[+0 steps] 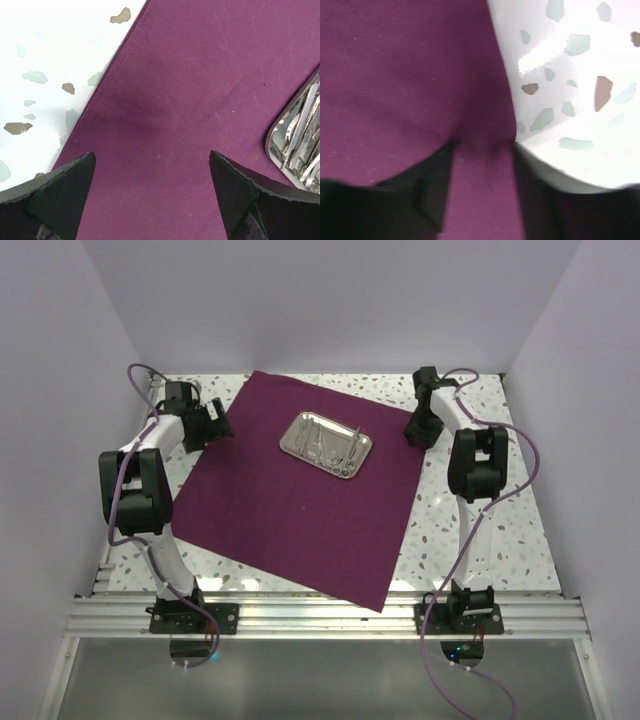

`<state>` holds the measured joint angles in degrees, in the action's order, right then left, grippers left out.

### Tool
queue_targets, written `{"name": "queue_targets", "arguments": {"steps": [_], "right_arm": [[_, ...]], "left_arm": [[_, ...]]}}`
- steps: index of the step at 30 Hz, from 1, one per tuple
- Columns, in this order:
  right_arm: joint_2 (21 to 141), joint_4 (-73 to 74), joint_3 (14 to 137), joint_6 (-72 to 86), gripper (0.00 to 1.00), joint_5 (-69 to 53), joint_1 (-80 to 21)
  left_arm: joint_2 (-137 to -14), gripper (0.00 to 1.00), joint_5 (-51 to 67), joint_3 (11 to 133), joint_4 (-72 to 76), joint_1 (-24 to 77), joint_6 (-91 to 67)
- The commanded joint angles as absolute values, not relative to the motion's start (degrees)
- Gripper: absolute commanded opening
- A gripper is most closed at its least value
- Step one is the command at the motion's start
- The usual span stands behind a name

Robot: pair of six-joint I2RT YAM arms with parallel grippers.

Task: Open and lay out the surgical kit
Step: Adjust the surgical kit at the center of the board.

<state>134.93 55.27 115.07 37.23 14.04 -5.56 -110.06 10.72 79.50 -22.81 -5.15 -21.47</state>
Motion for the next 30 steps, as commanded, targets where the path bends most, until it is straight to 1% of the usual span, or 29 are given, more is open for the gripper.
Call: {"name": "queue_targets", "arguments": {"steps": [1, 2, 3, 4, 5, 9, 10, 13, 15, 16, 18, 21, 22, 23, 24, 25, 27, 29, 30], "right_arm": [[138.1, 54.9, 115.7, 37.0, 0.46, 15.6, -5.3], [138.6, 54.5, 115.9, 36.7, 0.35, 14.7, -5.3], [139.0, 54.4, 116.4, 36.4, 0.14, 13.9, -5.3], [140.3, 54.4, 117.4, 36.2, 0.04, 13.0, -5.3], [141.1, 54.3, 119.9, 36.0, 0.00, 11.5, -5.4], [146.4, 55.5, 131.0, 36.3, 0.00, 9.8, -5.3], [149.3, 56.3, 137.2, 36.4, 0.00, 9.5, -5.2], [153.6, 55.2, 146.3, 38.2, 0.00, 7.9, -4.7], [153.9, 51.2, 146.2, 41.2, 0.00, 4.9, -4.0], [153.6, 46.0, 144.4, 42.2, 0.00, 4.1, -3.8], [154.2, 41.4, 144.1, 44.0, 0.00, 3.7, -3.6], [156.6, 39.0, 147.0, 45.0, 0.01, 1.6, -3.3], [156.7, 37.8, 147.1, 44.9, 0.06, 0.6, -3.1], [156.6, 37.5, 147.0, 44.7, 0.18, 0.5, -3.1], [155.5, 37.3, 146.3, 44.5, 0.59, 0.3, -2.8], [154.3, 36.5, 144.0, 44.3, 0.76, 0.2, -2.8], [150.7, 35.8, 141.3, 42.9, 0.91, 0.7, -2.7], [148.7, 38.2, 140.9, 41.3, 0.98, 2.9, -2.8], [146.5, 39.5, 140.3, 41.0, 0.98, 3.7, -2.7]], "left_arm": [[-109.1, 1.00, 9.8, 78.9, -21.4, -5.5, -21.4], [-109.2, 1.00, 9.3, 78.9, -22.3, -5.5, -21.3], [-109.1, 1.00, 8.8, 79.1, -22.9, -5.5, -21.4], [-108.7, 1.00, 8.1, 79.2, -23.5, -5.6, -21.6], [-108.5, 1.00, 7.9, 79.2, -23.6, -5.5, -21.6], [-108.4, 1.00, 7.4, 79.9, -25.0, -5.5, -23.4], [-108.5, 1.00, 7.4, 80.2, -25.6, -5.5, -23.7], [-108.4, 1.00, 7.6, 81.1, -26.6, -5.5, -25.2], [-107.8, 1.00, 7.3, 81.6, -27.2, -5.5, -25.8], [-107.8, 1.00, 7.2, 81.9, -27.4, -5.5, -25.9], [-107.8, 1.00, 6.4, 83.2, -28.7, -5.5, -26.0], [-108.4, 1.00, 5.8, 85.6, -30.2, -5.5, -26.0], [-108.6, 1.00, 5.7, 86.2, -30.4, -5.5, -26.0], [-108.9, 1.00, 5.7, 86.9, -30.6, -5.5, -26.2], [-108.9, 1.00, 5.5, 88.1, -30.5, -5.5, -26.5], [-108.9, 1.00, 4.5, 88.6, -30.3, -5.5, -27.0], [-108.8, 1.00, 3.7, 90.7, -29.9, -5.4, -28.0], [-108.3, 1.00, 4.5, 92.8, -28.5, -5.4, -27.7], [-107.3, 1.00, 4.3, 93.1, -27.7, -5.2, -27.2]]}}
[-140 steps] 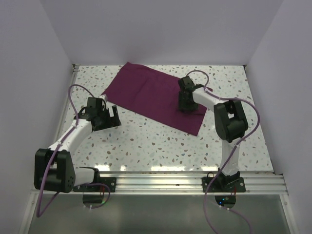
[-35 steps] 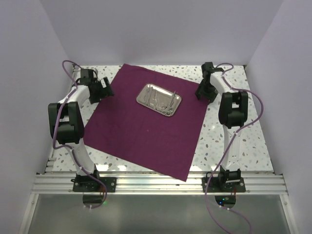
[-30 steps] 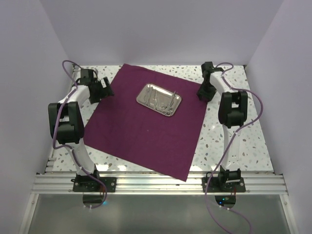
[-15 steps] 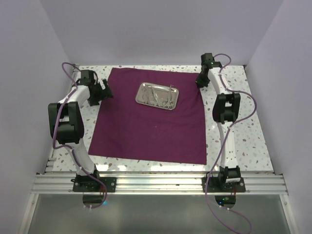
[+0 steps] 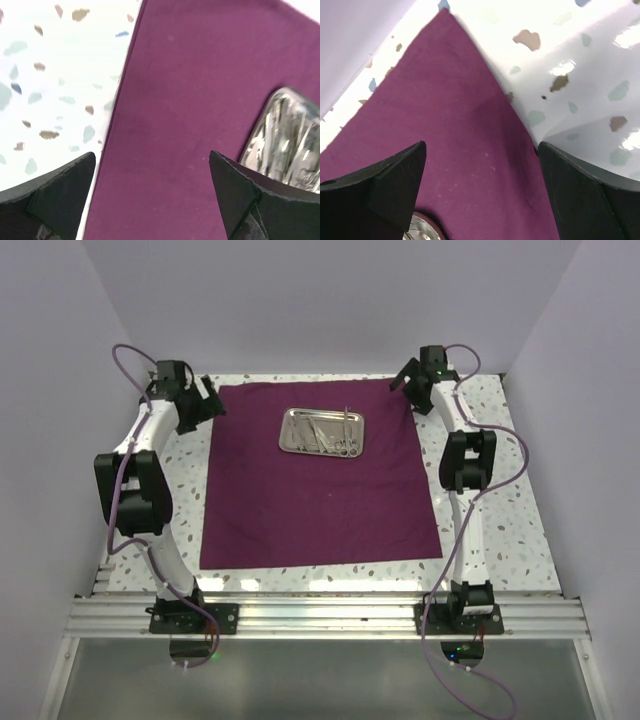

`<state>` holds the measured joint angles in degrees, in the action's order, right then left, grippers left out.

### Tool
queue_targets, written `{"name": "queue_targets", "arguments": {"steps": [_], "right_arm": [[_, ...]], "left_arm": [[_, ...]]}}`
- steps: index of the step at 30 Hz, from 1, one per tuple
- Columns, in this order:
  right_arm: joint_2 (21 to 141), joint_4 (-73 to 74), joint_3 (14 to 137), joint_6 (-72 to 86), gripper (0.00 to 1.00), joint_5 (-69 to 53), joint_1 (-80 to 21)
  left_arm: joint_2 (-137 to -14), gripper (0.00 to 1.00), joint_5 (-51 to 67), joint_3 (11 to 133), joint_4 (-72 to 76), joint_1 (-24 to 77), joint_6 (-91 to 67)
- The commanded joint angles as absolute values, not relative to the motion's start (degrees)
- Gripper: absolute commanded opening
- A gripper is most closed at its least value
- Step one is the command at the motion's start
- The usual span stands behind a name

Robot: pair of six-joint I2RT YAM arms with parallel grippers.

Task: Open and lay out the surgical kit
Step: Adjust the surgical kit at the center of the board, then pick up the medical item from the container.

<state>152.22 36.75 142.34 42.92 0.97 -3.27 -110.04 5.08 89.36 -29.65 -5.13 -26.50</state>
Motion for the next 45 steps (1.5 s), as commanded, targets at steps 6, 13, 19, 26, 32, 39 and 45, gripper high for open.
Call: {"name": "queue_targets", "arguments": {"steps": [6, 13, 19, 26, 32, 39, 45], "right_arm": [[136.6, 42.7, 134.4, 39.7, 0.98, 7.4, -3.1], [125.4, 38.7, 126.1, 35.6, 0.98, 6.4, -8.8], [127.6, 37.1, 128.4, 31.8, 0.98, -1.0, -16.4], [137.4, 47.8, 140.6, 27.6, 0.84, 2.7, -22.3], [139.9, 52.5, 139.2, 28.2, 0.45, 8.5, -23.7], [142.5, 55.9, 138.6, 27.4, 0.33, 10.8, -24.1], [143.5, 55.8, 137.4, 25.0, 0.33, 12.1, -25.1]], "left_arm": [[-102.3, 1.00, 11.7, 85.3, -14.3, -6.7, -28.9], [-99.2, 1.00, 20.3, 83.4, -8.8, -5.6, -25.2], [-103.3, 0.79, 31.9, 80.1, -13.6, -7.2, -26.0], [-96.3, 0.75, 14.2, 74.5, -18.4, -5.3, -23.1], [-92.1, 0.71, 13.9, 67.6, -17.0, -5.2, -23.5], [-89.5, 0.70, 12.9, 62.9, -16.8, -5.3, -23.7], [-89.0, 0.68, 12.9, 61.5, -16.4, -5.2, -23.6]]}}
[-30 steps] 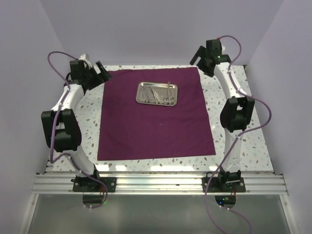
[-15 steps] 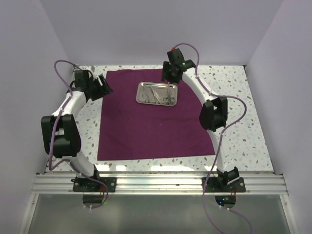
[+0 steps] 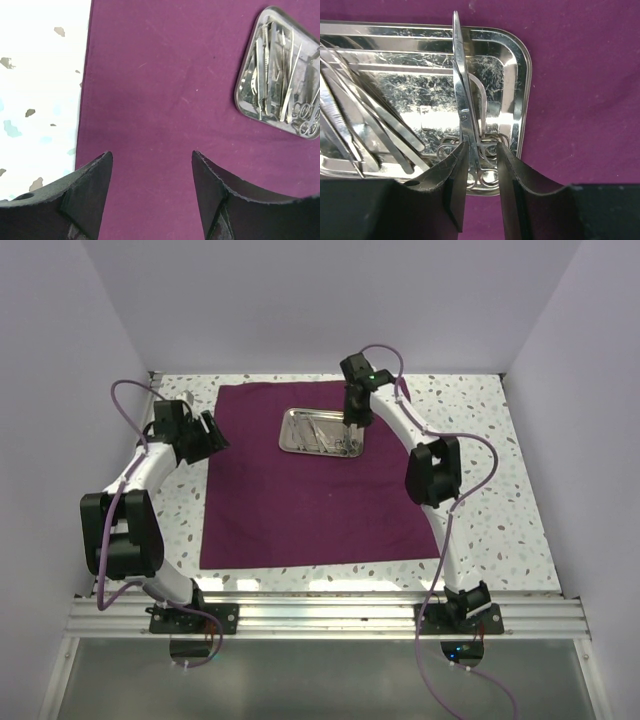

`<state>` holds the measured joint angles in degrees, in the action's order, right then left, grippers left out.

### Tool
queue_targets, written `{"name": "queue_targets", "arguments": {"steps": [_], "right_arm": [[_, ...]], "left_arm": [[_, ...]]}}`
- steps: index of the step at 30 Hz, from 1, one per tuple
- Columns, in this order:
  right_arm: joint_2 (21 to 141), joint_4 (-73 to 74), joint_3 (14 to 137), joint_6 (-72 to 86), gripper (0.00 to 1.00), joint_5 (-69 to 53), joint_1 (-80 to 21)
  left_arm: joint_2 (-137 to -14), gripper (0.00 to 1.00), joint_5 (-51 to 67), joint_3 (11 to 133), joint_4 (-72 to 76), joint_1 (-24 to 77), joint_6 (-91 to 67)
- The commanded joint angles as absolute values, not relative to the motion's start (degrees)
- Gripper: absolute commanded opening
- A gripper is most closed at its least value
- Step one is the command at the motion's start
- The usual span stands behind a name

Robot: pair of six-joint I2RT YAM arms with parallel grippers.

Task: Open and lay out the surgical kit
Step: Pick up the medical item from the container.

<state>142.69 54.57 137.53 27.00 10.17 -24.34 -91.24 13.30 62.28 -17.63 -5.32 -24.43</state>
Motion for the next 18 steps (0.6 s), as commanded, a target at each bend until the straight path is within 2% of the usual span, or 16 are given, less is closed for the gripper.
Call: {"name": "queue_targets", "arguments": {"steps": [1, 18], "right_arm": [[143.6, 55.8, 137.4, 25.0, 0.33, 12.1, -25.2], [146.9, 56.8, 138.8, 23.9, 0.37, 11.4, -27.4]], "left_arm": [[-89.0, 0.68, 12.9, 61.3, -16.5, -5.3, -23.6], [-89.6, 0.67, 13.3, 60.5, -15.8, -5.3, -23.3]]}}
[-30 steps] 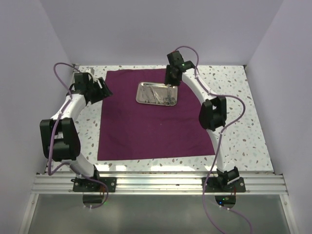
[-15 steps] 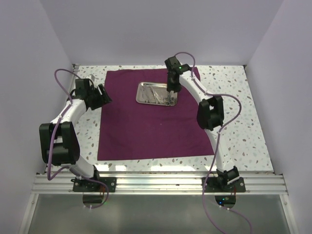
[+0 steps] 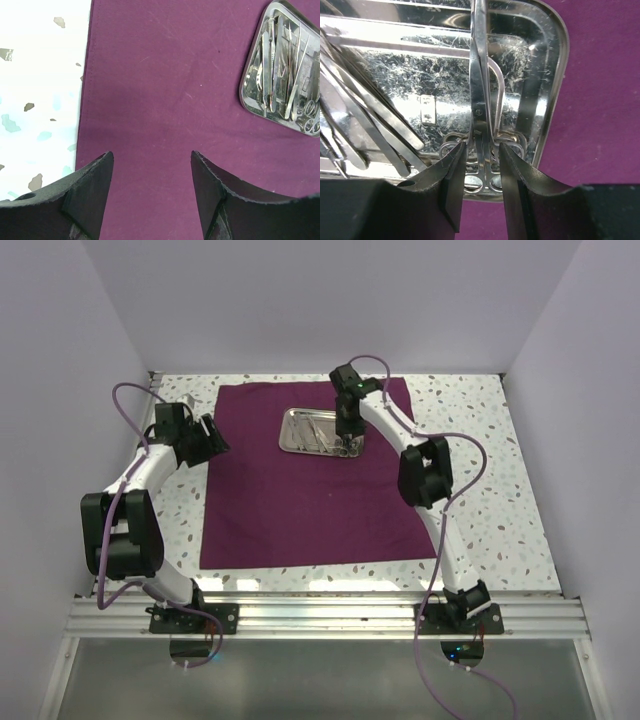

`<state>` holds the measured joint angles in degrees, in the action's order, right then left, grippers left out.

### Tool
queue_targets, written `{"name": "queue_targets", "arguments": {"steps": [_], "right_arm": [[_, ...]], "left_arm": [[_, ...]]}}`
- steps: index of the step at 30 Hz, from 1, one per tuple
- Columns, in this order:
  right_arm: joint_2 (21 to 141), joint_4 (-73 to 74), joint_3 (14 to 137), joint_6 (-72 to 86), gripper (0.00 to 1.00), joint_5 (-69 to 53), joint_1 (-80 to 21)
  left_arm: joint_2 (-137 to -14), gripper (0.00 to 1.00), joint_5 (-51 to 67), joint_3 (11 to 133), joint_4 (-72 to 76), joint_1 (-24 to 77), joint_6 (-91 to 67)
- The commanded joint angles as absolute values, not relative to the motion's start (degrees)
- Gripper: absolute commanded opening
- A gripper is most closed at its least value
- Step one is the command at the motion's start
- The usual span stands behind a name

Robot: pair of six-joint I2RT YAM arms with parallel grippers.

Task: Open and lay out the surgical kit
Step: Pick up the medical item from the container.

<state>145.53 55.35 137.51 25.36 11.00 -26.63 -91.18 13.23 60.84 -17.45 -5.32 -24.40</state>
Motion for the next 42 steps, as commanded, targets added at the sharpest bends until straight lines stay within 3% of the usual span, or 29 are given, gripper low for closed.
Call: {"name": "queue_targets", "arguments": {"steps": [1, 8, 19, 21, 27, 36, 42], "right_arm": [[147.4, 57.0, 139.1, 23.8, 0.37, 11.6, -27.8], [149.1, 57.7, 139.5, 23.3, 0.35, 13.2, -28.0], [149.0, 58.3, 139.4, 22.1, 0.02, 16.3, -28.0], [148.1, 58.3, 139.6, 22.1, 0.00, 17.0, -28.0], [143.3, 56.4, 142.8, 21.4, 0.00, 17.7, -28.1], [131.3, 52.4, 138.3, 23.6, 0.00, 17.0, -28.2], [115.6, 49.1, 114.2, 24.3, 0.00, 16.4, -28.2]], "left_arm": [[-89.6, 0.67, 13.3, 60.5, -15.9, -5.3, -23.3], [-89.7, 0.67, 13.2, 60.3, -15.8, -5.4, -23.0], [-90.9, 0.66, 13.9, 60.3, -15.3, -5.2, -23.4], [-91.0, 0.66, 14.1, 60.2, -15.1, -5.3, -23.6], [-89.1, 0.65, 14.9, 59.6, -14.7, -5.3, -24.4], [-87.5, 0.65, 16.3, 58.6, -13.1, -5.2, -26.0], [-87.1, 0.64, 16.3, 58.5, -13.0, -4.3, -26.0]]}}
